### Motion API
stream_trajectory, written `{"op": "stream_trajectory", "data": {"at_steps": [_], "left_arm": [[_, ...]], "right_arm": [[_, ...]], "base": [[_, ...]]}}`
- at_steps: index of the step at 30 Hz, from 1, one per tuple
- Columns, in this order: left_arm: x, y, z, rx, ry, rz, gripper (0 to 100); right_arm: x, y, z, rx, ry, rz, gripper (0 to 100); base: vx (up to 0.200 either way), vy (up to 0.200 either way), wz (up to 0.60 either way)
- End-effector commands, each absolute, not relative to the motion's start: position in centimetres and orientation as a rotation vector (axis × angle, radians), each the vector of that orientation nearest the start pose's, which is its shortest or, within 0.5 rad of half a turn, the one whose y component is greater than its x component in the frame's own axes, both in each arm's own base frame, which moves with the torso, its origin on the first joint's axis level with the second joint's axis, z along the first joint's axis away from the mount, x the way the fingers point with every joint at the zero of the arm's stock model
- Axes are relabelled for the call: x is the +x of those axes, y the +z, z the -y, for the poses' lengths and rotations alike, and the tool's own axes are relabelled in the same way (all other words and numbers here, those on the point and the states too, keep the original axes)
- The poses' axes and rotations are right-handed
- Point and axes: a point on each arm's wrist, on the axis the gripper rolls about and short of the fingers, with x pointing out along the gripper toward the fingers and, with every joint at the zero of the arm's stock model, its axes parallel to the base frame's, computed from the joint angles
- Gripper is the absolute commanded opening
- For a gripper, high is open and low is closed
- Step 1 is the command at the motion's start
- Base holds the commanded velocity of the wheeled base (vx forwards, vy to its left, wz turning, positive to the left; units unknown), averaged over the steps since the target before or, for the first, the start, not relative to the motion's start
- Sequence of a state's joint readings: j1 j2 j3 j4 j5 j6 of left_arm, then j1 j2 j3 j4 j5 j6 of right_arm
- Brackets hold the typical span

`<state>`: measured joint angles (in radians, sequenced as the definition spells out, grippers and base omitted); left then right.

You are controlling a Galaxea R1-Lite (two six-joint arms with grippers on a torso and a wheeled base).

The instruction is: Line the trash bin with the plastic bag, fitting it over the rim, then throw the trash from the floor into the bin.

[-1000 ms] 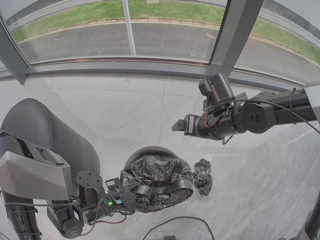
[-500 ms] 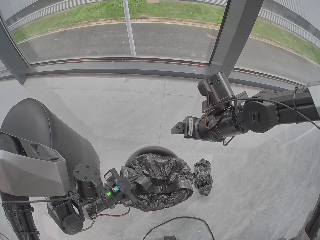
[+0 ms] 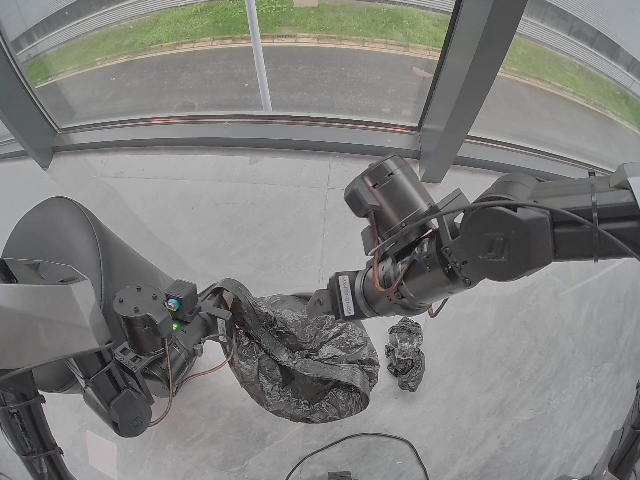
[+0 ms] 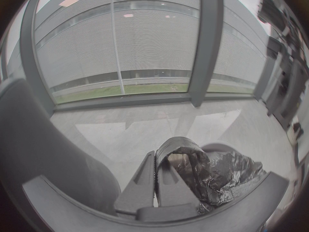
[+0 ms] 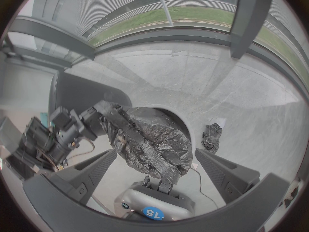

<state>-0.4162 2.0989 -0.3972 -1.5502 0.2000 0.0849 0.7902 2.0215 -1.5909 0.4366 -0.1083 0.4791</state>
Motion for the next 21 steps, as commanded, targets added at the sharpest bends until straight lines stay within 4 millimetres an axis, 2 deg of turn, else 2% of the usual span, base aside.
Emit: {"op": "stream_trajectory", "data": {"at_steps": [1,5,10,21], "left_arm": [[28.1,6.6,10.0,0.036,-0.151,-0.137,0],[27.8,6.5,9.2,0.008,-0.135,-0.153,0],[27.4,6.4,9.4,-0.048,-0.175,-0.170,0],[27.6,5.3,10.6,-0.140,-0.213,-0.213,0]], "right_arm": [[27.3,17.3,-29.7,-0.044,0.485,-0.926,100],[28.3,17.0,-30.9,-0.076,0.501,-0.899,100],[28.8,16.6,-31.9,-0.095,0.484,-0.906,100],[28.8,16.2,-31.9,-0.120,0.497,-0.929,100]], "base": [[0.000,0.000,0.00],[0.000,0.000,0.00],[0.000,0.000,0.00],[0.000,0.000,0.00]]}}
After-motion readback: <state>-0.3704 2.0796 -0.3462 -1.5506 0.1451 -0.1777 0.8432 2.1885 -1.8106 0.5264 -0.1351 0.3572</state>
